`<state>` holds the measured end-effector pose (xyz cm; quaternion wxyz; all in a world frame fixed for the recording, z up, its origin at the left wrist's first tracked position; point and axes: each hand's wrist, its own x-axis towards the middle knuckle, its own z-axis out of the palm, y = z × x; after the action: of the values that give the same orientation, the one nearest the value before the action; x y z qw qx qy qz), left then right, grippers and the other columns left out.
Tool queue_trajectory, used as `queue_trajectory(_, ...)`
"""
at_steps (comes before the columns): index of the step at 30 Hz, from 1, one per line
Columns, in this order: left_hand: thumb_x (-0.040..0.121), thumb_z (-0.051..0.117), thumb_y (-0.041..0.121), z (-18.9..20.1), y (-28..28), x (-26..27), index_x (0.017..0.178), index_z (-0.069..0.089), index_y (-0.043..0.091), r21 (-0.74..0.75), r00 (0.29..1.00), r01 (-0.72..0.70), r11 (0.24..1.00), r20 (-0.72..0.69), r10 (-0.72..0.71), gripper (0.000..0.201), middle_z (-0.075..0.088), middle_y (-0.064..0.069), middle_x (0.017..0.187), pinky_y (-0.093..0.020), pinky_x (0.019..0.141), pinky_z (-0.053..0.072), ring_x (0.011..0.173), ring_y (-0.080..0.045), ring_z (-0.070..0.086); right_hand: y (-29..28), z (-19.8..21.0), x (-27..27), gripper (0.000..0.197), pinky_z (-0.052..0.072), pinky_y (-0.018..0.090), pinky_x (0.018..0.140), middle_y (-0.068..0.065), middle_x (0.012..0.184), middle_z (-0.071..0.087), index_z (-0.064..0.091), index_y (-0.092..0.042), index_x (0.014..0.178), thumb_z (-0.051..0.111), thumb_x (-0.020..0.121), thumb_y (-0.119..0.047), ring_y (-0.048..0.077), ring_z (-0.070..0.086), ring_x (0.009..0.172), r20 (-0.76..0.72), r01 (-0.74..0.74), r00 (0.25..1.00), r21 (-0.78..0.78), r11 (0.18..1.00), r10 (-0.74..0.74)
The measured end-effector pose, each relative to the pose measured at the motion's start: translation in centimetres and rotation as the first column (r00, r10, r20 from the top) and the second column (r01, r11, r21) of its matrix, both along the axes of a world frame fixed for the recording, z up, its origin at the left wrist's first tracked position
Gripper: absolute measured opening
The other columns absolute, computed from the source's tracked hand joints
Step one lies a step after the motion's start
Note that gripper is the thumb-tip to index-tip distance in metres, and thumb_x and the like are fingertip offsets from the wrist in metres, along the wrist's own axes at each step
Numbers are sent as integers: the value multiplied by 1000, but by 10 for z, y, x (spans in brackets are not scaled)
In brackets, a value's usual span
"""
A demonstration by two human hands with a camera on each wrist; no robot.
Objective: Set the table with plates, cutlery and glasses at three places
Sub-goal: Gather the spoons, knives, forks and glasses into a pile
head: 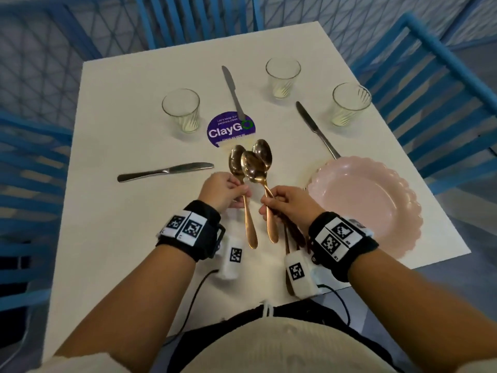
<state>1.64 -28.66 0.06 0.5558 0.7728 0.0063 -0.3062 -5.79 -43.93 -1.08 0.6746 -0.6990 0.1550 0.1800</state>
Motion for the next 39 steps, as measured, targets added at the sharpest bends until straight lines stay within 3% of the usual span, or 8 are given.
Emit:
queue_trajectory(2,89,56,0,-11,2,-12,79,53,7,-10,997,-33,999,-77,32,13,65,-8,75,-17,51,57,66,-18,64,4,-4,-3,14,53,18,60,4,75,68,57,-14,82,52,94,-9,7,65,59,-27,-76,997,-54,996,75)
queue_trajectory(7,87,58,-2,-26,-1,-35,74,53,7,18,988,-12,1000,-153,14,17,61,-10,69,-18,52,57,59,-14,63,5,-17,-7,15,52,43,91,11,85,71,57,-20,76,56,92,-20,26,67,85,-69,-235,972,-355,905,226)
queue_trajectory(11,87,60,1,-31,-4,-43,72,53,9,86,991,-11,996,-133,23,19,56,-4,57,-11,42,50,34,1,57,5,-21,-11,14,53,40,89,1,75,64,62,-12,88,58,91,-24,20,62,76,-132,-279,960,-476,834,246)
queue_trajectory(16,86,63,4,-36,-5,-49,68,53,11,136,992,23,990,-124,-6,21,61,3,40,-12,44,52,35,0,60,8,-19,-16,26,51,36,91,7,89,67,66,-5,101,58,90,-27,20,63,84,-152,-298,954,-583,756,259)
queue_trajectory(21,87,62,5,-35,-7,-54,67,55,11,179,992,60,982,-118,-40,22,63,-8,62,-21,53,54,43,-9,62,12,-14,-16,27,48,32,92,10,102,70,66,-7,106,55,91,-27,23,64,98,-186,-342,938,-632,695,293)
queue_trajectory(29,88,62,9,-31,-8,-54,67,54,11,244,992,112,963,-88,-93,23,64,-11,64,-28,61,56,52,-17,62,12,-4,-16,26,48,33,98,9,106,70,68,-8,109,54,92,-21,21,65,99,-189,-361,929,-651,668,318)
queue_trajectory(35,87,62,27,-25,-9,-45,58,59,13,507,945,265,820,31,-325,32,66,-5,62,-29,79,52,60,-18,62,11,-7,-12,27,52,37,94,11,108,68,65,-6,111,58,90,-21,23,64,99,-153,-318,945,-648,692,290)
queue_trajectory(39,89,57,31,-5,-2,-10,84,61,10,672,901,174,720,186,-391,22,66,-6,80,-36,86,52,84,-24,65,5,0,0,26,53,34,91,10,105,67,60,-9,114,56,91,-18,16,60,85,-60,-198,976,-638,744,209)
